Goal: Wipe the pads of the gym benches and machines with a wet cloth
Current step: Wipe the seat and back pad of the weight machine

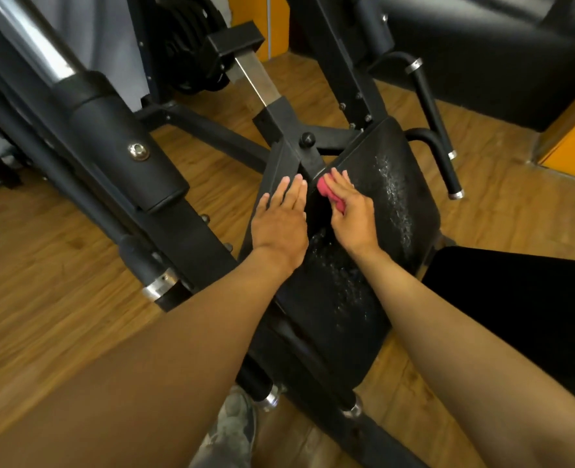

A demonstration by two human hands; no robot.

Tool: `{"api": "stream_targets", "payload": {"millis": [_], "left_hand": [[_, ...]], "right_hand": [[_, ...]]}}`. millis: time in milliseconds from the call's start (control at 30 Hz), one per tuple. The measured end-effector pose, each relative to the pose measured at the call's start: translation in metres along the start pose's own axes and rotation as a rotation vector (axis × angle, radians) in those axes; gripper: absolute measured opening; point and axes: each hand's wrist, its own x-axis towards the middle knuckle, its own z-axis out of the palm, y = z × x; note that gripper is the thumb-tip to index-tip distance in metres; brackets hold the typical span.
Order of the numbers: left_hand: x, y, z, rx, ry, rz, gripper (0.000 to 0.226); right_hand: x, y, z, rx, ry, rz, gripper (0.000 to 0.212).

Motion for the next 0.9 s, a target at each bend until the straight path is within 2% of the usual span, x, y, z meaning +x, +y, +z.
{"api": "stream_targets", "payload": {"millis": [100,300,433,567,633,733,800,900], "left_hand": [[0.02,-0.003,0.006,-0.008,0.036,0.09,0.059],[0.057,-0.001,0.005,-0.038,0.028,0.195,0.059],[0.075,0.005,0.009,-0.088,0.013,0.224,0.06],[0.081,0.009,0.017,-0.158,0.065,0.201,0.059],[0.081,0.01,0.021,-0.16,0.089,0.199,0.058],[0.08,0.011,0.023,-0.155,0.1,0.19,0.059],[0.08,0.012,0.023,-0.137,0.119,0.192,0.059],[0.081,0.012,0.024,-0.128,0.138,0.196,0.059]], "right_hand": [[0.017,0.017,-0.003,0.02,0.044,0.069,0.054],[0.059,0.055,-0.02,0.008,0.046,0.095,0.052],[0.087,0.073,-0.029,-0.014,0.06,0.121,0.049],[0.111,0.085,-0.037,-0.001,0.094,0.194,0.048],[0.105,0.084,-0.034,-0.02,0.104,0.161,0.049],[0.075,0.08,-0.024,-0.026,0.051,-0.01,0.05],[0.075,0.088,-0.026,-0.034,0.016,-0.061,0.053],[0.118,0.107,-0.037,-0.073,0.081,0.067,0.056]]}}
